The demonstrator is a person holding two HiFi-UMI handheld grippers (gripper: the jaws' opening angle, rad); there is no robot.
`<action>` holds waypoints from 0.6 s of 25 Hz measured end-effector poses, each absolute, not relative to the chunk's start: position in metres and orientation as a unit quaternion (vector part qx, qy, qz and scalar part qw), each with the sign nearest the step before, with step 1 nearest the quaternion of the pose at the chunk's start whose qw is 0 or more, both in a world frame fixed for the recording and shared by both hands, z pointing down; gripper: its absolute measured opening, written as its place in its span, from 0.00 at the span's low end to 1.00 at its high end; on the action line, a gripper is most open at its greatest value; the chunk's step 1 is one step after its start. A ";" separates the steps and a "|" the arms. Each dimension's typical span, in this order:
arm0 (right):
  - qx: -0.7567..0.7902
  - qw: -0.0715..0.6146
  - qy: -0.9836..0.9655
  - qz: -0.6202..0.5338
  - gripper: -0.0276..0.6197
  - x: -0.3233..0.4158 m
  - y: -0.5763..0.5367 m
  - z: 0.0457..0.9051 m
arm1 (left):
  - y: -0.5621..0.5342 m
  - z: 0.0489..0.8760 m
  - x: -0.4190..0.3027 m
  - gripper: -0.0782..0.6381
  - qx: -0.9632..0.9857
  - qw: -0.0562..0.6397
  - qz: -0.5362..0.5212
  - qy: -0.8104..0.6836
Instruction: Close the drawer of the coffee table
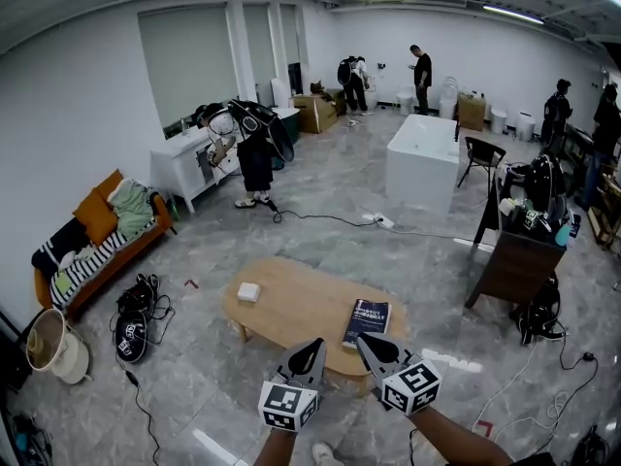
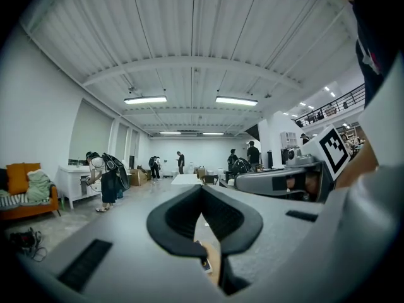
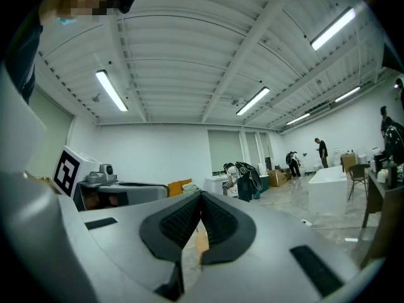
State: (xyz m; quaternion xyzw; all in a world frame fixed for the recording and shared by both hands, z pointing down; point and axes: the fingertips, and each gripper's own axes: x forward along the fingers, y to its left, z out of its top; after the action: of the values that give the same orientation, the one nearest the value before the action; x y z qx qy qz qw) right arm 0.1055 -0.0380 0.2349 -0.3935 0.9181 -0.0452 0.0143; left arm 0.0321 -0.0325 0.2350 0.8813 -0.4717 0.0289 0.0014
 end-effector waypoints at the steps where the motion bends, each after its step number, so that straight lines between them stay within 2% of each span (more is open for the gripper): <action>1: -0.390 0.015 0.919 -0.045 0.06 0.107 -0.033 0.234 | -0.028 0.234 0.034 0.11 0.880 0.001 0.028 -0.474; 15: -0.374 0.030 0.926 -0.038 0.06 0.137 0.033 0.220 | 0.035 0.219 0.057 0.11 0.870 -0.006 0.024 -0.493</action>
State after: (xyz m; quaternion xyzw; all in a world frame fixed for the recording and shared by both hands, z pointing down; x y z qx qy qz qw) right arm 0.1372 0.0332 0.2205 -0.3740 0.9262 -0.0380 0.0305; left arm 0.0572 0.0346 0.2194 0.8697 -0.4930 0.0237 -0.0055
